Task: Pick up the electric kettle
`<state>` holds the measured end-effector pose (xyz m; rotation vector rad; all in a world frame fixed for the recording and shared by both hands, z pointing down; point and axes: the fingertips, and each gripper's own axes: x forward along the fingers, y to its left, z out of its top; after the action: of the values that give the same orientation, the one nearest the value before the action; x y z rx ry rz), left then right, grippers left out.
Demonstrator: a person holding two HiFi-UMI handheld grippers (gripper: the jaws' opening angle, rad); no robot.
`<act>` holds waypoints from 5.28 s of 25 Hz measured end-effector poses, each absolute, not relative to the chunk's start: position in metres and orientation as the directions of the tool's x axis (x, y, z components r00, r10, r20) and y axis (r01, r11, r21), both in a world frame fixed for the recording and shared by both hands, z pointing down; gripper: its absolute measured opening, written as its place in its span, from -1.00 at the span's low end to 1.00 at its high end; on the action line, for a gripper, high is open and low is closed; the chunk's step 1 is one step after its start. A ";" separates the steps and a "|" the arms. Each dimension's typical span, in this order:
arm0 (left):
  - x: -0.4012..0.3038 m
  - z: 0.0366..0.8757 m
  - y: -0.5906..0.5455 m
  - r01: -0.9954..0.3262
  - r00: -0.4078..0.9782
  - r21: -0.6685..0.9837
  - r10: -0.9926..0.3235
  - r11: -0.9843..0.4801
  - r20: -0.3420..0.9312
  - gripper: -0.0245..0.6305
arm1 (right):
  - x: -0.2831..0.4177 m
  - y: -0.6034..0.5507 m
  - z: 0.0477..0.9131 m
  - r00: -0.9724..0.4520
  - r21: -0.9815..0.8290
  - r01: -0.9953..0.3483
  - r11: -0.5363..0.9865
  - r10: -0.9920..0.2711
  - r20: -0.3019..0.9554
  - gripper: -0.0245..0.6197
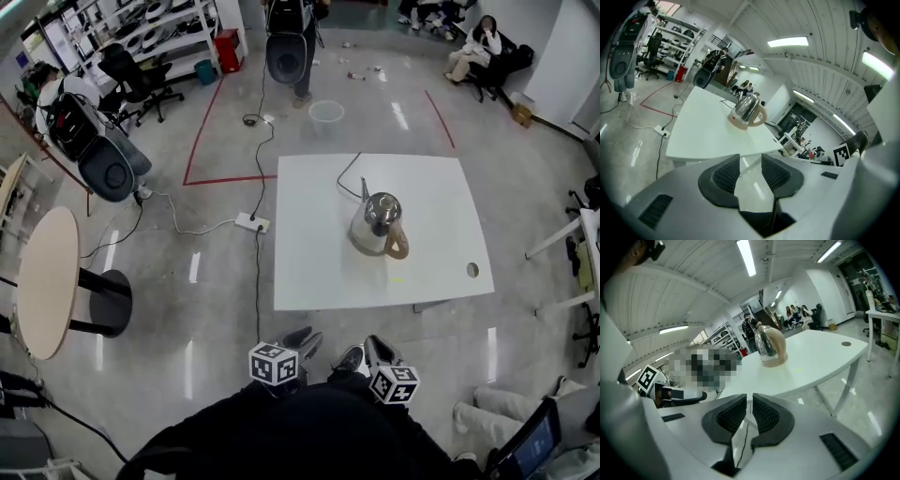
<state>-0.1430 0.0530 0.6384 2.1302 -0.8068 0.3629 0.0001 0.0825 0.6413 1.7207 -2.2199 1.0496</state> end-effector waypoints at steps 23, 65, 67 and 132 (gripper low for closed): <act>-0.067 0.640 -0.036 -0.748 0.661 0.537 -0.505 -0.389 0.555 -0.44 | 0.107 -0.056 0.655 -0.391 -0.488 -0.862 0.138 -0.795 0.465 -0.45; -0.033 0.640 -0.187 -0.678 0.734 0.596 -0.424 -0.430 0.530 -0.44 | 0.205 -0.248 0.675 -0.003 -0.194 -0.972 -0.135 -0.813 0.582 -0.19; -0.033 0.641 -0.186 -0.690 0.723 0.583 -0.430 -0.429 0.540 -0.44 | 0.207 -0.254 0.679 -0.012 -0.196 -0.973 -0.123 -0.817 0.576 -0.19; -0.048 0.638 -0.200 -0.709 0.688 0.619 -0.525 -0.337 0.502 -0.45 | 0.220 -0.271 0.455 -0.090 -0.060 -0.995 0.079 -0.971 0.219 -0.76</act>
<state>-0.0482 -0.1996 0.6384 2.0213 -0.9489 0.2658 0.2204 -0.2709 0.4546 2.0321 -2.2145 0.2938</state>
